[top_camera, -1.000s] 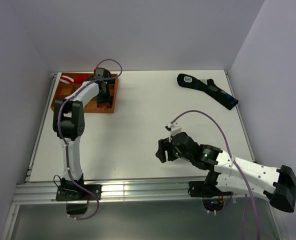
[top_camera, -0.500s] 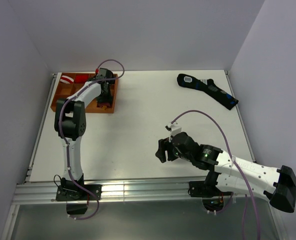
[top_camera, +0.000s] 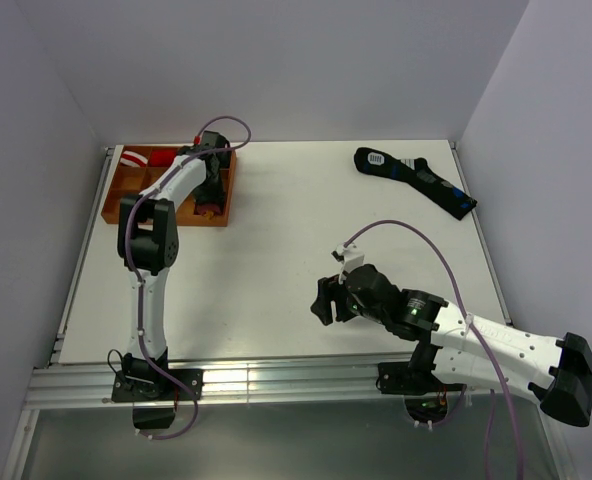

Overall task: Roll the socks
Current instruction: Place the sock in the storage box.

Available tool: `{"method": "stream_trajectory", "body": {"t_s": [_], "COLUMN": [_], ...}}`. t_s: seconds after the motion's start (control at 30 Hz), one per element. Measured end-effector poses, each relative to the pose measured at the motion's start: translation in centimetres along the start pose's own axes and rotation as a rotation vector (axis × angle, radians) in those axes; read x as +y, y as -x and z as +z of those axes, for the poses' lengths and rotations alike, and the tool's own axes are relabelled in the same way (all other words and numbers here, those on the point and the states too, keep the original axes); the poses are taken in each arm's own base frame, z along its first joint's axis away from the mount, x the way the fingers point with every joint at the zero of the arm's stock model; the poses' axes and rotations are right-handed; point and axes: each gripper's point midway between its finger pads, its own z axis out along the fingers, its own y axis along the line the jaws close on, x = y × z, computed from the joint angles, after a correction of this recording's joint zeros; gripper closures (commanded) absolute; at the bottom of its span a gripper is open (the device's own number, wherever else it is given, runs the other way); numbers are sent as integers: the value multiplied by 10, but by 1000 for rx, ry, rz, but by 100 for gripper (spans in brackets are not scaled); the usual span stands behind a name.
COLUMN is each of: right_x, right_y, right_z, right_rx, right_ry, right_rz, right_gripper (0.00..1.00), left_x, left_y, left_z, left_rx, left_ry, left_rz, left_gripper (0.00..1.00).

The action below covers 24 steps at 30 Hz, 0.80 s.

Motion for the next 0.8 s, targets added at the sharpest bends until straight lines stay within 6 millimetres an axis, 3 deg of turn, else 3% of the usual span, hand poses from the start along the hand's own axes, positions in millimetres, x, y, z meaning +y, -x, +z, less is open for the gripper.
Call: {"method": "stream_trajectory", "body": {"t_s": [0.8], "right_x": [3], "right_y": [3], "right_z": [-3], "right_rx": [-12], "right_ry": [18], "right_rz": [4], "right_gripper": [28], "left_x": [-4], "left_y": [-6], "left_z": [2], "left_rx": [73], "left_ry": [-119], "left_rz": [-7], "left_gripper": [100]}}
